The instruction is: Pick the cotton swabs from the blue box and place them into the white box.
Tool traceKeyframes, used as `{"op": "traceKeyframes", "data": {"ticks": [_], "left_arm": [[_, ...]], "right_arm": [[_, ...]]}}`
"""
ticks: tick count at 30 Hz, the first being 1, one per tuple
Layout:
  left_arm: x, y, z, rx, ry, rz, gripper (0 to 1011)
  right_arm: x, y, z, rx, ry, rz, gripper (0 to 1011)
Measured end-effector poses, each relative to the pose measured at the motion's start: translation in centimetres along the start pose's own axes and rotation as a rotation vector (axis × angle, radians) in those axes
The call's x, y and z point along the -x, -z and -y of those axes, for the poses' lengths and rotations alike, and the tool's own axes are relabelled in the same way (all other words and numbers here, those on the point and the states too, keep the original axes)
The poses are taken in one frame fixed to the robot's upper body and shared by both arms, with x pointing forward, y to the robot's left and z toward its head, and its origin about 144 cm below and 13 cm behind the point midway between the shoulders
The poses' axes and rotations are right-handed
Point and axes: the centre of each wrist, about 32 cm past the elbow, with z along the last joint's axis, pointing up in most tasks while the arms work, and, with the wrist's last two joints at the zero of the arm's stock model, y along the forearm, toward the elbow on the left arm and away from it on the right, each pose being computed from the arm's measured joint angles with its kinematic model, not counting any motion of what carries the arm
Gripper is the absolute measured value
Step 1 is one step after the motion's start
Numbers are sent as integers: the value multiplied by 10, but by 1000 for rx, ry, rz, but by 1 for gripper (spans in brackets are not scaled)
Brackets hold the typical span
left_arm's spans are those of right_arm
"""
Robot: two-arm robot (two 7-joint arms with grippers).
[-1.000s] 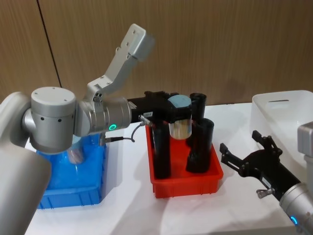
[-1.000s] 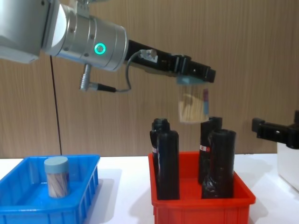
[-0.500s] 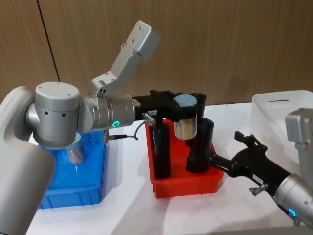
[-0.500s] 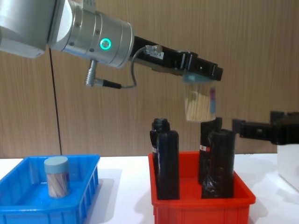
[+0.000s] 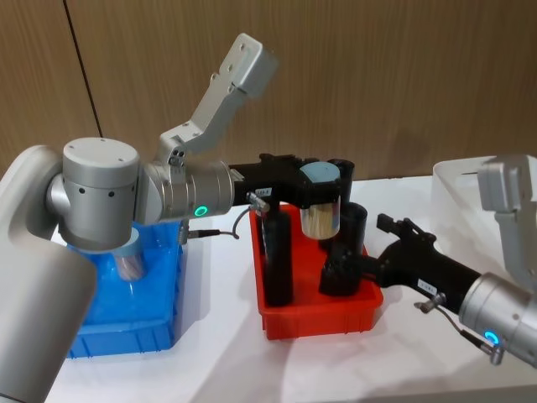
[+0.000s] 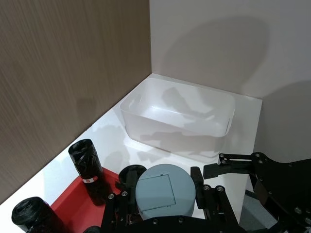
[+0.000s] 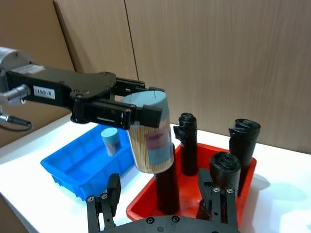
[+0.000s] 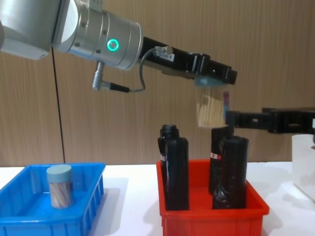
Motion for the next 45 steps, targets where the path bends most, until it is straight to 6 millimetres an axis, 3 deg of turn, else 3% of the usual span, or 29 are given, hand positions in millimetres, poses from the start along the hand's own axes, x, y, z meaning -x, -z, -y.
{"op": "traceKeyframes", "data": {"ticks": [14, 40, 45], "left_arm": [[0, -1, 0, -1, 3, -1, 665], [0, -1, 0, 0, 4, 0, 664], [0, -1, 0, 0, 4, 0, 664]], "right_arm": [[-7, -9, -21, 15, -54, -61, 1002], [-18, -8, -54, 30, -57, -53, 1002], [-19, -9, -58, 27, -62, -47, 896]]}}
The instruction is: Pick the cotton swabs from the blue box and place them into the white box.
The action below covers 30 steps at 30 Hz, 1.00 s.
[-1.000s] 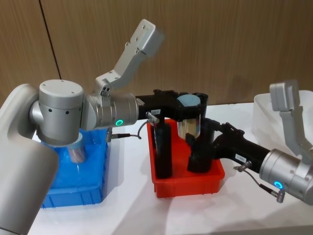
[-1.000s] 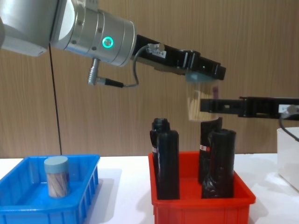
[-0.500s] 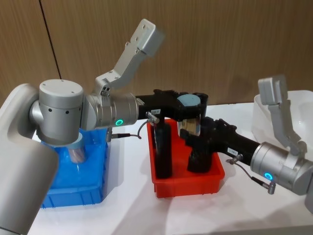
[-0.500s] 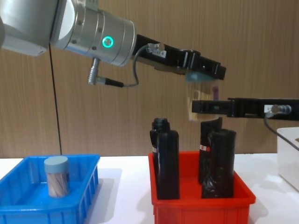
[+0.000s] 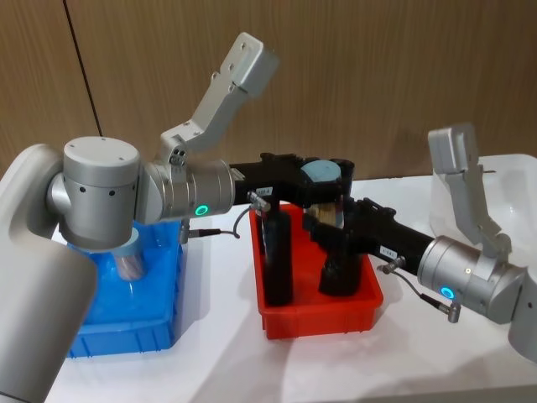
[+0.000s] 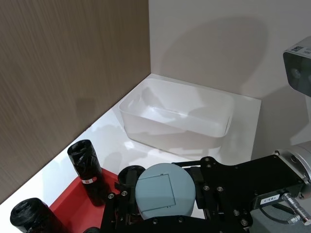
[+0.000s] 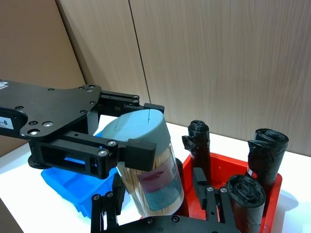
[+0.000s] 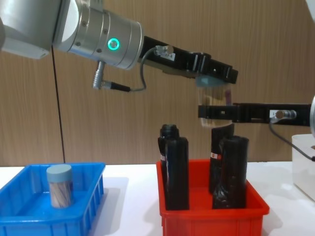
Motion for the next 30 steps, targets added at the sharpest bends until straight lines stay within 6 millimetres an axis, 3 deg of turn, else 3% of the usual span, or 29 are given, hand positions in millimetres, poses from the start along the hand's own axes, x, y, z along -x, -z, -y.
{"op": "traceKeyframes", "data": {"ticks": [16, 30], "left_arm": [[0, 0, 0, 0, -1, 0, 664], [0, 0, 0, 0, 0, 0, 1003]], "right_arm": [[1, -3, -5, -1, -17, 17, 695], [2, -5, -5, -9, -19, 25, 644]]}}
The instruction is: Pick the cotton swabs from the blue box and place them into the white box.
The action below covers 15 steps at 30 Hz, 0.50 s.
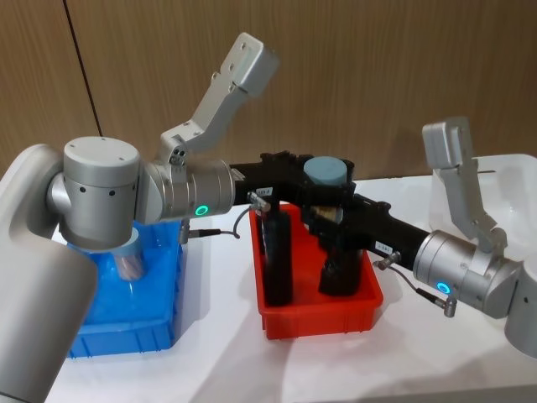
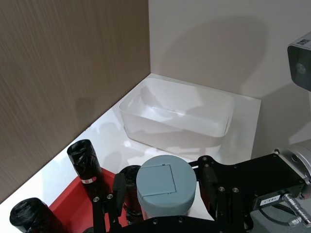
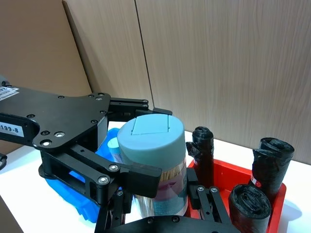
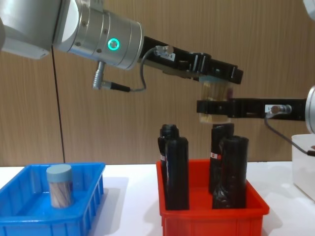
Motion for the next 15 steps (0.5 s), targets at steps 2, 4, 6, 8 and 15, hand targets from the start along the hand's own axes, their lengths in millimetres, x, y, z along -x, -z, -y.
{"op": "traceKeyframes", "data": {"ticks": [2, 4, 6, 8, 15], "left_arm": [[0, 0, 0, 0, 0, 0, 1004], [0, 0, 0, 0, 0, 0, 1004], [0, 0, 0, 0, 0, 0, 1004], [0, 0, 0, 0, 0, 0, 1004], [0, 0, 0, 0, 0, 0, 1004]], "right_arm": [[0, 0, 0, -1, 0, 0, 642], [0, 0, 0, -2, 1, 1, 644], [0, 0, 1, -4, 4, -1, 644], [0, 1, 1, -5, 6, -2, 644], [-2, 5, 3, -3, 26, -8, 644]]}}
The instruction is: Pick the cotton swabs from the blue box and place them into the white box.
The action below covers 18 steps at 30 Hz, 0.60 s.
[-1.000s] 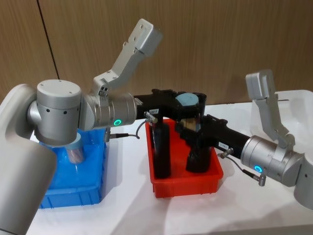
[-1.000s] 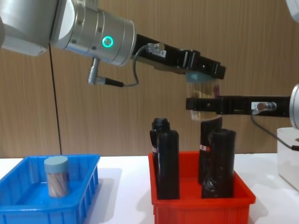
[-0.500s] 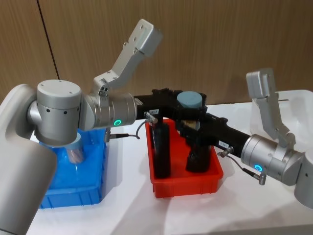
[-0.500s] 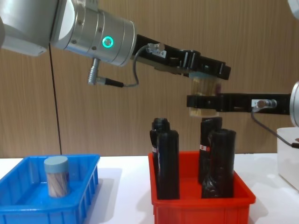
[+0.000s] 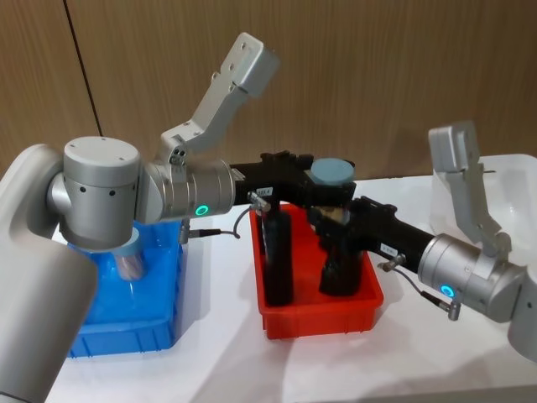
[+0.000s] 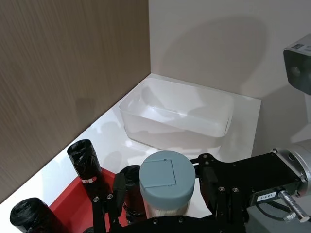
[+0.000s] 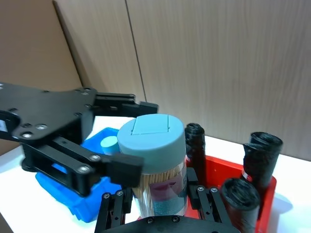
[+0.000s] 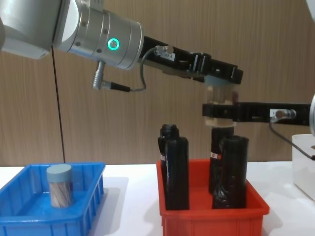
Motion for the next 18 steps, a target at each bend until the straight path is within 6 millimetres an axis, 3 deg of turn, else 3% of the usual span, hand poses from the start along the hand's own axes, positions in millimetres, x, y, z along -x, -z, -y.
{"op": "traceKeyframes", "data": {"ticks": [18], "left_arm": [[0, 0, 0, 0, 0, 0, 1004]], "right_arm": [[-28, 26, 21, 22, 187, -22, 644]]}}
